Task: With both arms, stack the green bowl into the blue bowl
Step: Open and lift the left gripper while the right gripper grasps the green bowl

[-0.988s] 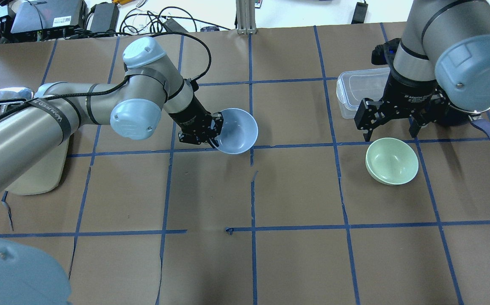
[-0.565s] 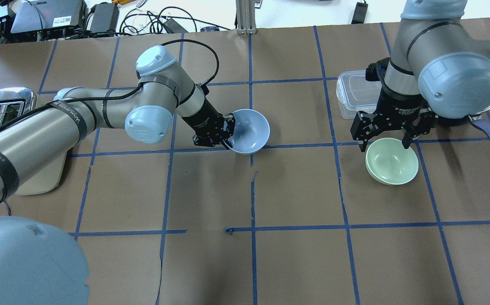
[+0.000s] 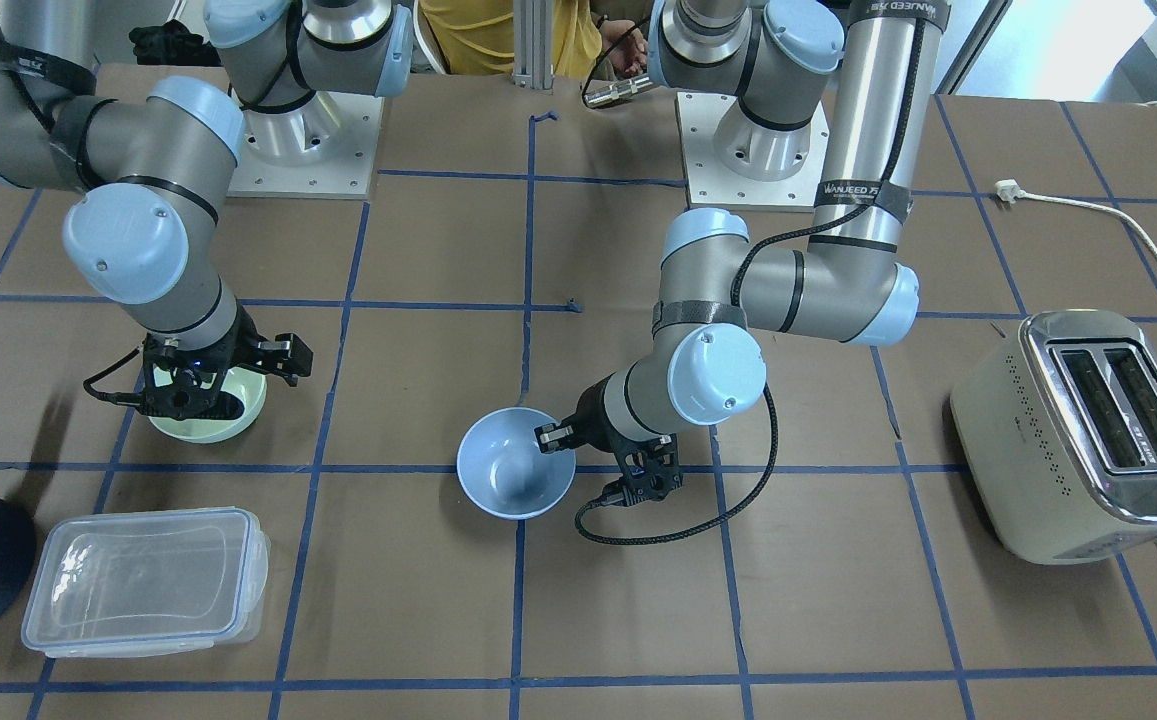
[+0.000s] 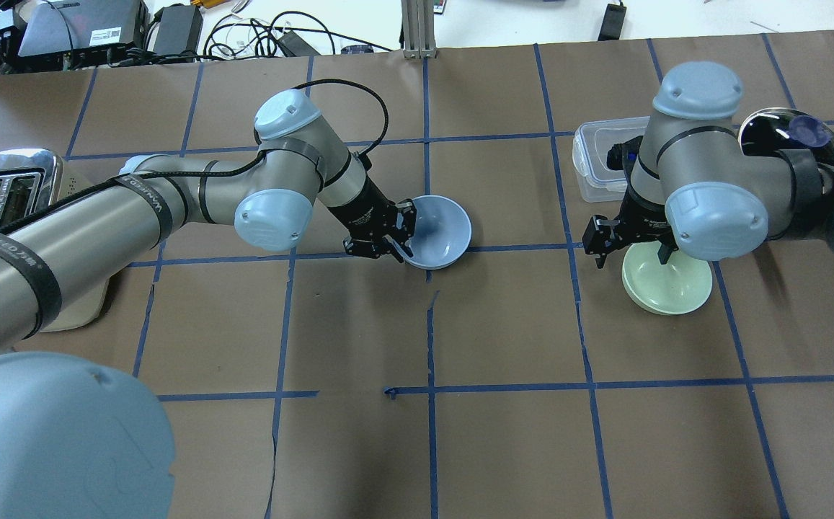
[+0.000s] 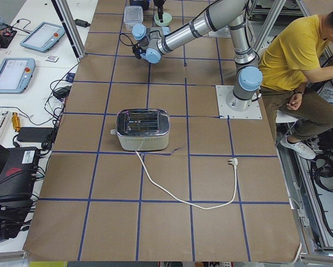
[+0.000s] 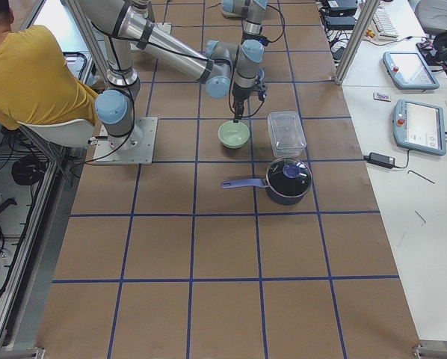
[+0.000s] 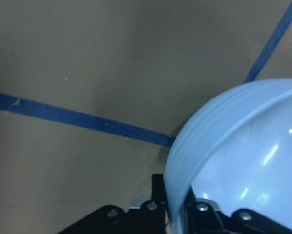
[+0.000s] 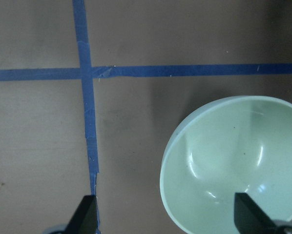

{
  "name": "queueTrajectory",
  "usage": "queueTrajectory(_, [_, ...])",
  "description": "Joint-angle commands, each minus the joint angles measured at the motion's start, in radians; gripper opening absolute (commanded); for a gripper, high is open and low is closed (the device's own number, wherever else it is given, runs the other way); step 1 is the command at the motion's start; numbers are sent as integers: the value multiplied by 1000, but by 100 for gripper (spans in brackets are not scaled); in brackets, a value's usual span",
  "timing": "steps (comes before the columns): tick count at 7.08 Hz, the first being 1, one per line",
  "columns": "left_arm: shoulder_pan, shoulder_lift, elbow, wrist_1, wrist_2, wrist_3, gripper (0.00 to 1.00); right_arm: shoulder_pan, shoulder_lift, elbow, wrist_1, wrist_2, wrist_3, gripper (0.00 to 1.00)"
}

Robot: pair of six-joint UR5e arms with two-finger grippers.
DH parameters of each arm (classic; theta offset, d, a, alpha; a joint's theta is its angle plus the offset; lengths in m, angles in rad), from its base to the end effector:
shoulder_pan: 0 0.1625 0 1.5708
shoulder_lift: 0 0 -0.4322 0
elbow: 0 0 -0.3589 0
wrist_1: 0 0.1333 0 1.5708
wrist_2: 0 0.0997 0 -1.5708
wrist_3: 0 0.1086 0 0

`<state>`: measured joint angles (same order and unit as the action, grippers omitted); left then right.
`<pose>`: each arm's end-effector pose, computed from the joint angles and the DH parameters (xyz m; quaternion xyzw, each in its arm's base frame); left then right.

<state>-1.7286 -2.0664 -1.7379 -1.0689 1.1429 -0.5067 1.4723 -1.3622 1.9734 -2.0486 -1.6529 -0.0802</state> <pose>-0.2659 -0.5359 0.2084 0.1859 -0.9563 -0.1432 0.1745 0.0778 -0.4778 0.2588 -0.0064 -0.9969 -0.0700 0.0348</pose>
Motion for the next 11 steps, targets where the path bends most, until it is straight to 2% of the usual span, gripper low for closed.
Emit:
queueTrajectory(1, [6, 61, 44, -81, 56, 11, 68, -10, 43, 57, -120, 1, -3, 100])
queueTrajectory(2, [7, 104, 117, -198, 137, 33, 72, -10, 63, 59, -152, 1, -3, 100])
queueTrajectory(3, [23, 148, 195, -356, 187, 150, 72, -10, 66, 61, -157, -1, 11, 81])
queueTrajectory(4, [32, 199, 222, -429, 312, 332, 72, -12, 68, 62, -151, -1, 14, 41])
queueTrajectory(5, [52, 263, 221, -474, 333, 469, 72, -12, 66, 74, -151, -1, 14, 7])
queueTrajectory(6, [99, 316, 221, -483, 360, 523, 72, -12, 57, 84, -148, -2, 17, 0])
queueTrajectory(7, [144, 383, 221, -520, 377, 565, 73, -13, 51, 82, -143, -7, 26, 0])
queueTrajectory(8, [162, 452, 221, -534, 461, 567, 73, -15, 22, 76, -128, -14, 81, 0])
queueTrajectory(9, [162, 488, 215, -533, 492, 567, 74, -3, -16, 44, -84, -4, 138, 0])
queueTrajectory(10, [161, 505, 213, -533, 492, 567, 77, 9, -23, -31, 12, 37, 202, 0])
queueTrajectory(11, [165, 517, 212, -536, 492, 567, 80, 63, -11, -145, 139, 62, 314, 0])
